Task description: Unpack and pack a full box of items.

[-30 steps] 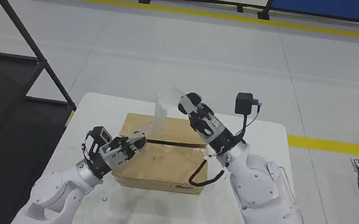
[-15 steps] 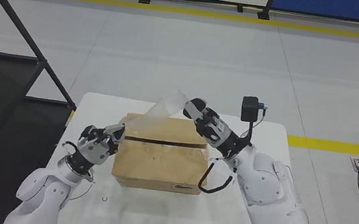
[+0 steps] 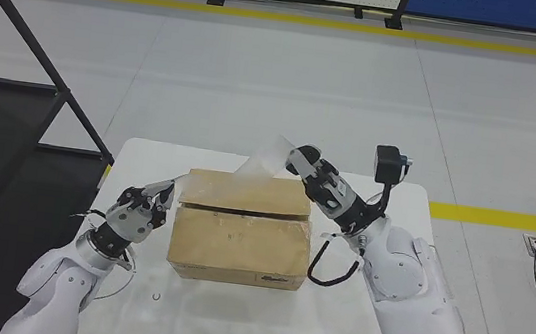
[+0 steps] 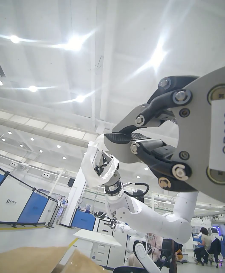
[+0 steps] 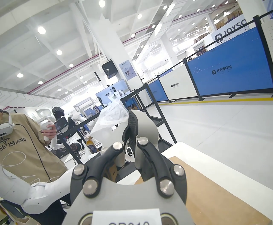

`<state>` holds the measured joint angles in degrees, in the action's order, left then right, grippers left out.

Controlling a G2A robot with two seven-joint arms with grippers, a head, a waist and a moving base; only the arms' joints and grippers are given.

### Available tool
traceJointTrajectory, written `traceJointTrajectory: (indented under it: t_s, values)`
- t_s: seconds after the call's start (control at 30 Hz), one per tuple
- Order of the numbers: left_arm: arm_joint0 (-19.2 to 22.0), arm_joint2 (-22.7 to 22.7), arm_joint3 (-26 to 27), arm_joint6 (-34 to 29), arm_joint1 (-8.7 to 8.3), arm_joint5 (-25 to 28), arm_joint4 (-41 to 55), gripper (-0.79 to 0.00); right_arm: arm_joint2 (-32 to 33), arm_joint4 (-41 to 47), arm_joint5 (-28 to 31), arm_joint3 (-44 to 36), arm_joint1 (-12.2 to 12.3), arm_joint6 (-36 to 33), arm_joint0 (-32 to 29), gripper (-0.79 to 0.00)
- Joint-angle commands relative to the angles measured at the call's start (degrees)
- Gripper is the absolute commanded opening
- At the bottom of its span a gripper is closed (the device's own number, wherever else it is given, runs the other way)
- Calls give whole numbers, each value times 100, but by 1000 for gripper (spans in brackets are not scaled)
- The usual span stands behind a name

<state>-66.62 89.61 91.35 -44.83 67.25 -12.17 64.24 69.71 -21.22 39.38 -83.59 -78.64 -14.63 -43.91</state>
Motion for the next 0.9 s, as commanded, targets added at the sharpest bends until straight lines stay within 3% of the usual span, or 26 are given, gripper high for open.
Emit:
traceJointTrajectory:
  t_s: [0.0, 0.2, 0.5, 0.7, 0.87]
  values:
    - [0, 0, 0, 0, 0, 0, 0, -785, 0, -5, 1, -3, 0, 0, -1, -785]
    - [-32, -13, 56, 139, 7, -75, 108, -785, -24, -100, -37, -68, 7, -53, -42, -785]
    - [-60, 41, -123, 564, 108, -662, 2176, -785, 49, -1413, 518, 386, 55, 297, 250, -785]
    - [-60, 101, -419, 1038, 175, -1508, 4133, -785, 46, -1783, 895, 906, 48, 823, 517, -785]
    - [-60, 101, -419, 1038, 175, -1508, 4133, -785, 56, -1800, 899, 1021, 47, 877, 567, -785]
